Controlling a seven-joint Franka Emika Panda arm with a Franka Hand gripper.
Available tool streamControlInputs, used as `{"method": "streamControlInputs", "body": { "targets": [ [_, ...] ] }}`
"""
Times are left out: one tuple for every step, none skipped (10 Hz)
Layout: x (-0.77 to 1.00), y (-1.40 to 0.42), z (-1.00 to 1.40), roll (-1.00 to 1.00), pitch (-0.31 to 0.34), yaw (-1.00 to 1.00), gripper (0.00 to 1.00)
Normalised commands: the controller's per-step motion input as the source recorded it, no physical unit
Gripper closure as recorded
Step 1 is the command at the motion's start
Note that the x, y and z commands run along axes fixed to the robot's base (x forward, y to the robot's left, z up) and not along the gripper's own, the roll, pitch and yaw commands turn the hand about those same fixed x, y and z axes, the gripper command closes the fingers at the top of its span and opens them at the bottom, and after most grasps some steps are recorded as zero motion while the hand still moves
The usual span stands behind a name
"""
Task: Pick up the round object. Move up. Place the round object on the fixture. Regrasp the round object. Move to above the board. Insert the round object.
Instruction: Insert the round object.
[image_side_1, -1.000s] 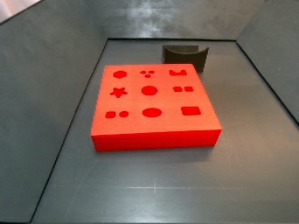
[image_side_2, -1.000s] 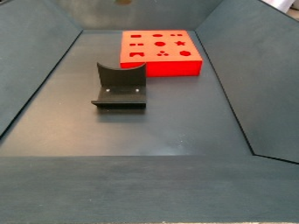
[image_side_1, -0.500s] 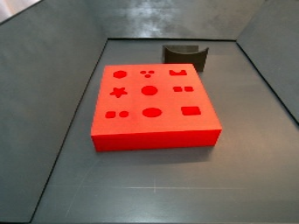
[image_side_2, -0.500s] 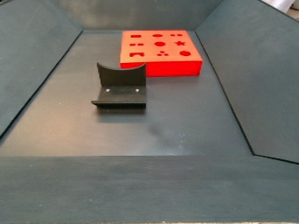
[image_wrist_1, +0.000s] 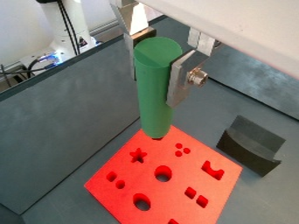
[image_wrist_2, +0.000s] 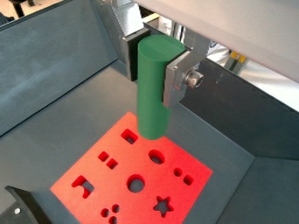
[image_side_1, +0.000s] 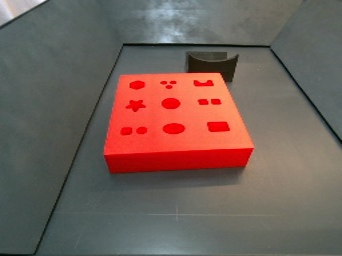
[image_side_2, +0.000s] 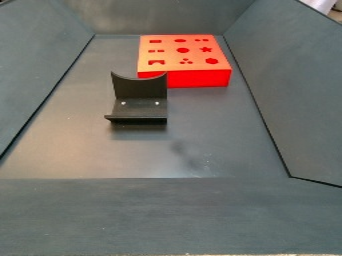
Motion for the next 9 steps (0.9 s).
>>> {"method": "streamControlInputs", "body": {
  "targets": [
    [-0.02, 0.00, -0.01, 0.00, -0.026, 0.00, 1.00],
    [-0.17, 0.64, -0.32, 0.04, 0.000, 0.06, 1.00],
    [0.00, 0.97, -0.43, 0.01, 0.000, 0.13, 1.00],
    [0.00, 0.90, -0.36, 0.08, 0.040, 0.15, 1.00],
    [-0.01, 0.25, -0.23, 0.14, 0.019, 0.11, 1.00],
    [-0.24, 0.06, -0.11, 0.10, 0.000, -0.10, 1.00],
    [-0.11, 0.04, -0.74, 0.09, -0.043, -0.17, 1.00],
    [0.00, 0.00, -1.00, 0.06, -0.101, -0.11, 1.00],
    [0.00, 0.01, -0.18, -0.02, 0.000, -0.05, 1.00]
  ]
}}
